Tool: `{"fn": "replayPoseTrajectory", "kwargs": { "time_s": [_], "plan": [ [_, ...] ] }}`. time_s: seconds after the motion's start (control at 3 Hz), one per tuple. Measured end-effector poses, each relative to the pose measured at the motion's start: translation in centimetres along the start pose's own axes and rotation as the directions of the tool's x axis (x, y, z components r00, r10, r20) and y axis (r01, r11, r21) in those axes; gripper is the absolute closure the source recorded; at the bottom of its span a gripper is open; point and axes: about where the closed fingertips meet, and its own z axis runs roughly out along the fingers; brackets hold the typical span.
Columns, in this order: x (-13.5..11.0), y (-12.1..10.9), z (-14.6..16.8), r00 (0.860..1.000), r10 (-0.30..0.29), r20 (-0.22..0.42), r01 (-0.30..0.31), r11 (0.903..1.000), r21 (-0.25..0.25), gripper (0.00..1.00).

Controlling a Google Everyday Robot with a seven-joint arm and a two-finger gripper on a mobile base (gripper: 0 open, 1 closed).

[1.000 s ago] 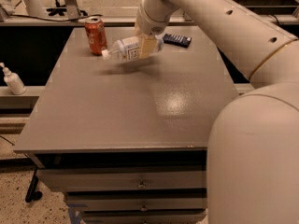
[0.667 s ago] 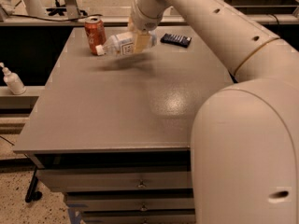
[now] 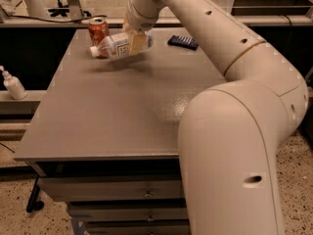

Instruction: Move blue plastic bottle near coke can

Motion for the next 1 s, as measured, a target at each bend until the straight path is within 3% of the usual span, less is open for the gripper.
{"fn": "replayPoseTrajectory", "kwargs": {
  "time_s": [1.0],
  "plan": [
    [-0.96,-0.32,1.97,0.999,-0.002,0.035,0.003,0.9997,-0.025,0.13]
  ]
}}
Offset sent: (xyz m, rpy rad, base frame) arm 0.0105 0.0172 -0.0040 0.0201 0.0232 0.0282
